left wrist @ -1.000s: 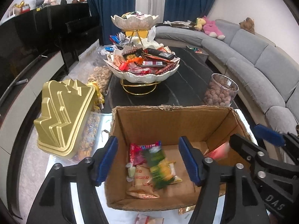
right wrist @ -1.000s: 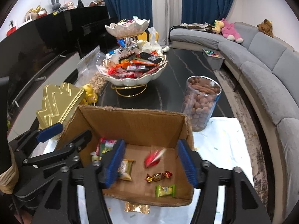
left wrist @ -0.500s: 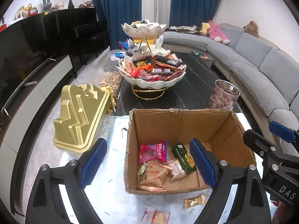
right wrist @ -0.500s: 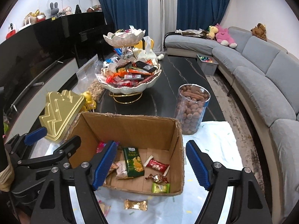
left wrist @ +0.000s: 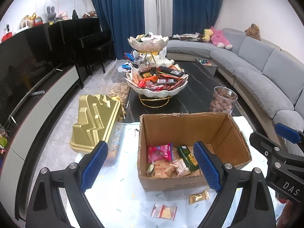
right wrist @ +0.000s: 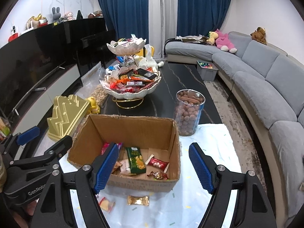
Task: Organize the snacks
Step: 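Raise both tools and move toward the gold candy and clear cake packet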
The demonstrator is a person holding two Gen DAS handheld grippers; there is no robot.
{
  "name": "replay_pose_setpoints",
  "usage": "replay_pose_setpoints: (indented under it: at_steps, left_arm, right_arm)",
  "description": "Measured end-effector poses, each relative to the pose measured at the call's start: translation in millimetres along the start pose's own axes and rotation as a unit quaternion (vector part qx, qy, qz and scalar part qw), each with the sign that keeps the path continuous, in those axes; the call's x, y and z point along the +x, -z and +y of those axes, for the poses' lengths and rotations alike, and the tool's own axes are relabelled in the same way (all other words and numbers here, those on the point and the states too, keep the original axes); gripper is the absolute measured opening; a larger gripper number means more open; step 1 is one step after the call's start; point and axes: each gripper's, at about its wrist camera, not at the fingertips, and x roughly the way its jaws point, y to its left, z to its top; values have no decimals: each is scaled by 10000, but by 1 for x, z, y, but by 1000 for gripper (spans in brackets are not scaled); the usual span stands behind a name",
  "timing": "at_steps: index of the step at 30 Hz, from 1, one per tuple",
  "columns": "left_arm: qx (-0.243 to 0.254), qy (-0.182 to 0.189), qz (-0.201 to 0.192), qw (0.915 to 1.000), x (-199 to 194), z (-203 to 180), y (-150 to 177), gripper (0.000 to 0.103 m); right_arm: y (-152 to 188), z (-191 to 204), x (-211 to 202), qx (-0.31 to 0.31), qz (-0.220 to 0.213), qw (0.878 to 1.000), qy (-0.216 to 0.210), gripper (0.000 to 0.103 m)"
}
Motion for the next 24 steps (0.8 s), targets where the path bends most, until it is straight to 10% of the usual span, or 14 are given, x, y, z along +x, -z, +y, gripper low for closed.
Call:
replay_pose_setpoints:
  at_steps: [24]
  left_arm:
    - [87, -63, -138, 9998, -15, 5, 64, 92]
  right_arm:
    - [55, 12, -23, -133, -272, 9995, 78, 77]
